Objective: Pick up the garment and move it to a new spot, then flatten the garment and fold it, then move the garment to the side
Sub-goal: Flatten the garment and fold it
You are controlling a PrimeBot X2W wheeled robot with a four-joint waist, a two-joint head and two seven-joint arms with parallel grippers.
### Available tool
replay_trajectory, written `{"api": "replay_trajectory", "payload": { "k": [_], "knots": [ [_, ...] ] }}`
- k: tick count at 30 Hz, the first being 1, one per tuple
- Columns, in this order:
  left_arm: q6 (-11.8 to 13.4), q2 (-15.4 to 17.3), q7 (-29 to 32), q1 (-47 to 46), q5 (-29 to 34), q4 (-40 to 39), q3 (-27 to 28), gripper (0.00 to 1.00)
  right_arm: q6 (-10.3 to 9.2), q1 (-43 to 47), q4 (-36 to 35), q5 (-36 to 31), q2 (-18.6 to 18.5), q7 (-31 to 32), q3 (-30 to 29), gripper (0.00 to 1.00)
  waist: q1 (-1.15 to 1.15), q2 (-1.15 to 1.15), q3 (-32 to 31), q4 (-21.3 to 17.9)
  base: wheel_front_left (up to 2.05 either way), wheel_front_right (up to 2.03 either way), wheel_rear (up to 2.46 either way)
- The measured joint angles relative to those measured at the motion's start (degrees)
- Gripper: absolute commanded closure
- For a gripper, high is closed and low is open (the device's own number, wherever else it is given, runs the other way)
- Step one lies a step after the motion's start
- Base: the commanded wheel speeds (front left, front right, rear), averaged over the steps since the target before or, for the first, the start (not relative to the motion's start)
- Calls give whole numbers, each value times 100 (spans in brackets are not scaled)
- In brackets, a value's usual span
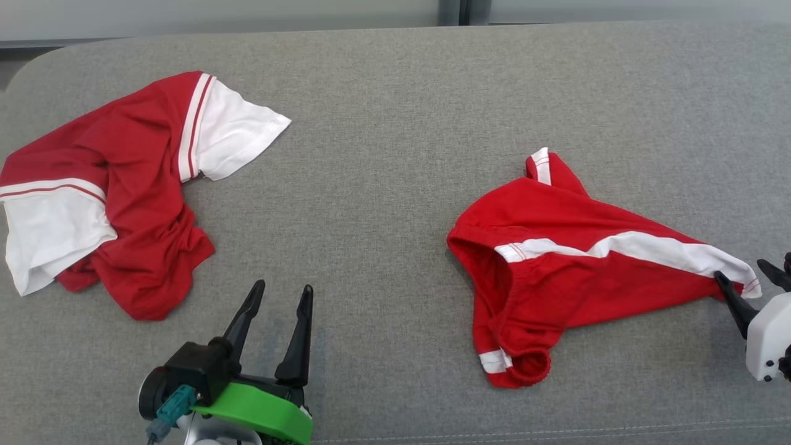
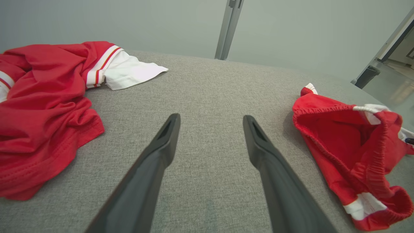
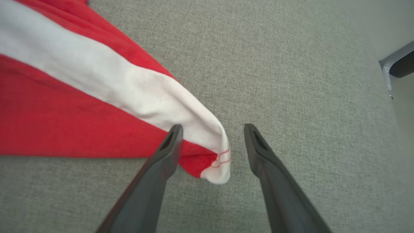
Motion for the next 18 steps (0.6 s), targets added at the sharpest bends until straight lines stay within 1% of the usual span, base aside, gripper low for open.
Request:
{"api": "replay_trajectory", "payload": {
  "k": [3,6,8,11,14,17,18],
  "knots": [
    [0,-1,0,1,0,9,47,0,-41,-5,-37,-5,105,-145,-1,0,0,0,-30,-54,0,0,0],
    [-1,-12,0,1,0,10,65,0,-153,-2,-156,-5,191,-403,-69,0,0,0,-60,-111,0,0,0],
    [0,-15,0,1,0,10,80,0,-271,9,-267,-5,235,-608,-142,0,0,0,-90,-144,0,0,0],
    [0,-20,0,5,0,4,141,0,-525,76,-460,24,413,-999,-353,0,0,0,-145,-195,0,0,0],
    [0,-12,-1,15,1,-22,319,0,-793,121,-694,66,698,-1407,-515,0,0,0,-196,-272,0,0,0],
    [0,3,-1,43,25,-26,385,0,-1022,311,-873,129,968,-1495,-611,0,0,0,-246,-374,0,0,0],
    [0,7,0,75,47,-49,399,0,-1068,405,-914,129,1043,-1494,-612,0,0,0,-262,-410,0,0,0]
  ]
}}
